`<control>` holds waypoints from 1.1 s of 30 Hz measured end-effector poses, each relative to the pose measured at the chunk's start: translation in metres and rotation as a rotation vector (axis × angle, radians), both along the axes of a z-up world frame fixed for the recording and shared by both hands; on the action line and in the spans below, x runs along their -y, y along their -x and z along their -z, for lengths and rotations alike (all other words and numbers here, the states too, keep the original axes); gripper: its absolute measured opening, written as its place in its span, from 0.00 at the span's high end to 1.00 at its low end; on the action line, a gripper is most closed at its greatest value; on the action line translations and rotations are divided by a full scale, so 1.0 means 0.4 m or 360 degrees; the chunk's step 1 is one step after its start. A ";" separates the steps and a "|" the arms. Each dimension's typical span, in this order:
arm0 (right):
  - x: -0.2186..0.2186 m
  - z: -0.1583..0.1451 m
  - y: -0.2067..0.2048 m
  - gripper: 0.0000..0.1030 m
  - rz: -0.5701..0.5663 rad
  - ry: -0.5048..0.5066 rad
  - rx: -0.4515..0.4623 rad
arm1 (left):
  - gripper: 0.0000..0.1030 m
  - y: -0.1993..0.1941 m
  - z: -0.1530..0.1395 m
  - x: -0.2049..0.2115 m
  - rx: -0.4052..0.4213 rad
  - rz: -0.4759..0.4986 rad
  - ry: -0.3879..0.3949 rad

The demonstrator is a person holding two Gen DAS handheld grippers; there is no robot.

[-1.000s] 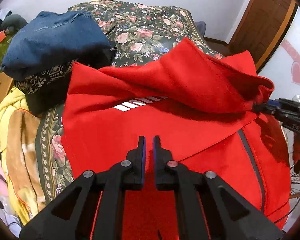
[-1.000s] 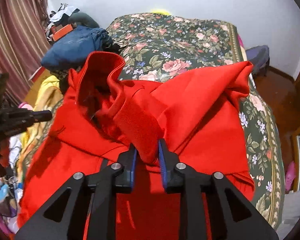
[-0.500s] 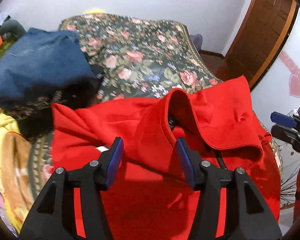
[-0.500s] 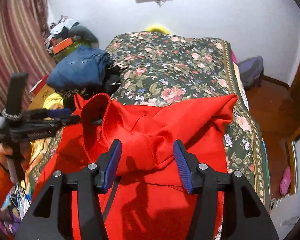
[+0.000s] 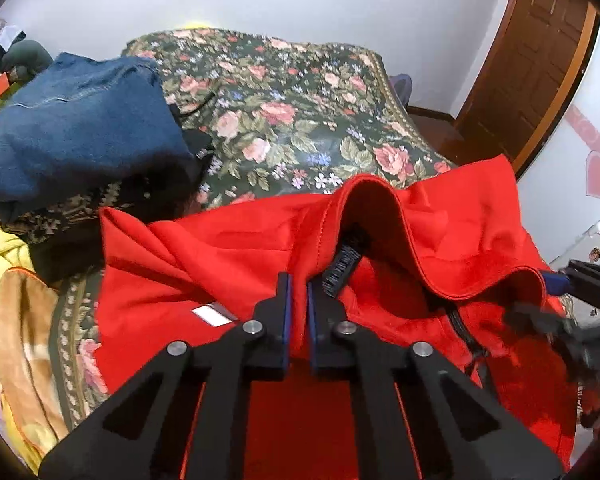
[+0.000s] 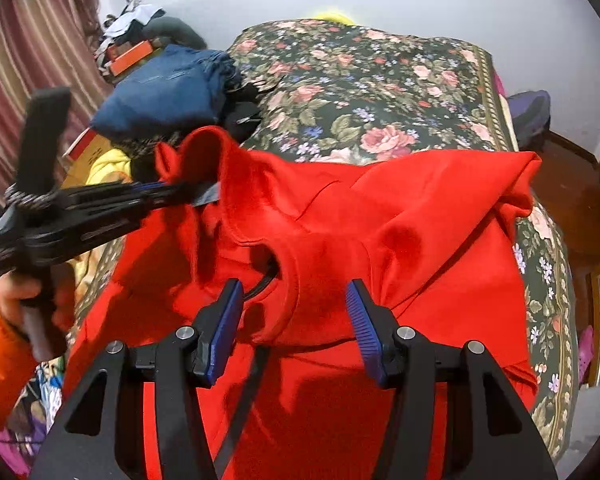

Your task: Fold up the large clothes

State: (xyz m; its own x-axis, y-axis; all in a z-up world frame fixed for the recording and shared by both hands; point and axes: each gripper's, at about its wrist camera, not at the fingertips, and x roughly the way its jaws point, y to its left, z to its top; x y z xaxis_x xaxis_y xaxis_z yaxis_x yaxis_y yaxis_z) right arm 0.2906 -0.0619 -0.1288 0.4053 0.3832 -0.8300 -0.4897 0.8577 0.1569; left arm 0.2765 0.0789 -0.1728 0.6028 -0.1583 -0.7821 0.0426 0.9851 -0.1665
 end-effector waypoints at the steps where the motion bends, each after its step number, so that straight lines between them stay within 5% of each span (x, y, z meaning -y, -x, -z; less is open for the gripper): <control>1: 0.004 -0.006 -0.001 0.77 0.0013 0.0009 0.0014 | 0.96 0.013 -0.012 -0.007 0.0016 -0.0006 0.0012; 3: 0.018 -0.023 -0.001 0.92 0.0039 -0.0020 0.0023 | 0.96 0.041 -0.037 -0.014 0.0042 -0.0003 0.0045; 11: 0.090 -0.126 0.070 0.93 0.0091 -0.0073 0.0243 | 0.96 0.203 -0.101 0.012 0.0112 0.0077 0.0197; 20: 0.131 -0.014 0.109 0.93 0.0074 0.0026 0.0043 | 0.95 0.263 0.061 0.092 -0.0122 0.0134 0.0004; 28: 0.150 0.003 0.154 0.93 0.0044 0.0059 -0.0045 | 0.54 0.313 0.100 0.093 -0.0183 0.0088 -0.0136; 33: 0.170 -0.022 0.155 0.91 0.0060 0.0094 -0.0071 | 0.52 0.339 0.076 0.036 -0.0199 0.0012 -0.0136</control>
State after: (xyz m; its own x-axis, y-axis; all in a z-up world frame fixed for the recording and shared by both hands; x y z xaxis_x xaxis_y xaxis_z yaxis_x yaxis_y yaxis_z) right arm 0.2287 -0.1299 -0.1199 0.3806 0.3183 -0.8682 -0.4507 0.8837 0.1264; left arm 0.1409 0.0645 -0.2031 0.4988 -0.0919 -0.8618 0.0340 0.9957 -0.0864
